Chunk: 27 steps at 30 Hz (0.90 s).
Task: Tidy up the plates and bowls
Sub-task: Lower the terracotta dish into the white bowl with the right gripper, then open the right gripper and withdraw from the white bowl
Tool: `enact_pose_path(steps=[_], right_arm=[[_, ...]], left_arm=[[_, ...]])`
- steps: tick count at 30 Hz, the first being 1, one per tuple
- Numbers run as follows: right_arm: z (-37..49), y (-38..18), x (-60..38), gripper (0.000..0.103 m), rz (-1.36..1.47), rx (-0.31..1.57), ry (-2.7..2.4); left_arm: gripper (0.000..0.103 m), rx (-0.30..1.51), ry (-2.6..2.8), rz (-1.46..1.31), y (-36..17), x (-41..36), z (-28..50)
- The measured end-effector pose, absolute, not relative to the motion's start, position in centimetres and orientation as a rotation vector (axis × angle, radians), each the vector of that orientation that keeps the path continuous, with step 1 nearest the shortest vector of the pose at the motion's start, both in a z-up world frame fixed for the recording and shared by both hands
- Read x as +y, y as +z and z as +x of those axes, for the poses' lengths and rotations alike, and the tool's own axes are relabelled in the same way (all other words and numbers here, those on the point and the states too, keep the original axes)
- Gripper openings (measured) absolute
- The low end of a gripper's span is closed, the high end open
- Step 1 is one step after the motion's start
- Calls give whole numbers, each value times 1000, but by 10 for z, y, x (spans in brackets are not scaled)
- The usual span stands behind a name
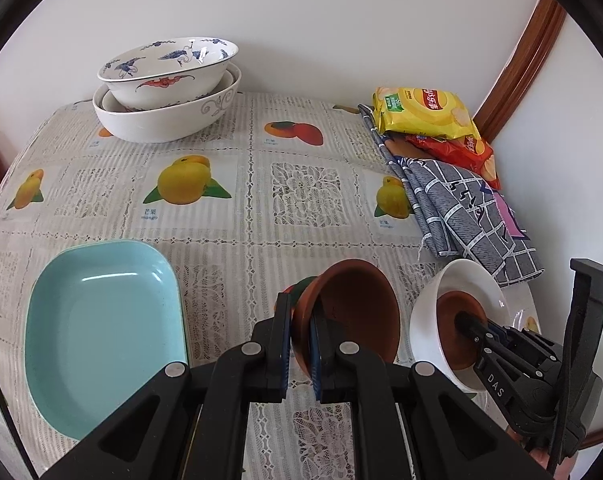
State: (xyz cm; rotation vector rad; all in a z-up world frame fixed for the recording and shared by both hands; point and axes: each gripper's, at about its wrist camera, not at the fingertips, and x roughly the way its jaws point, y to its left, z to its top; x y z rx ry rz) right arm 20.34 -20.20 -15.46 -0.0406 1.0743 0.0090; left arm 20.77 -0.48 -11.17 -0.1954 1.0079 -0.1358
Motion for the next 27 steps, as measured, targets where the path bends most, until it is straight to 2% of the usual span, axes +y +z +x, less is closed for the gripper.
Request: enact_pose_path(steps=[9,13,19,21,23,27], right_arm=[[205,-158,-196,17,-114,1075,-34],[205,-159,-192,25,-134,1070,-27],[205,-158,-192,27,-117,1073,-21],[204,-155,-192,31,-111,1068,-23],[200,-147,-192,41,-103,1042,-21],[191,-128,-198,43,-68,995,-8]], left_arm=[[8,1012,-137,-198,-113,-4,207],[8,1007,-142,-202,-111,-4,205],[9,999,-148,-188,-106,-6,200],[8,993,-146,-182,-103,-6,199],[8,988,-145,-181,-100,-6,198],[8,980,-151,-179,-94,-11,196]])
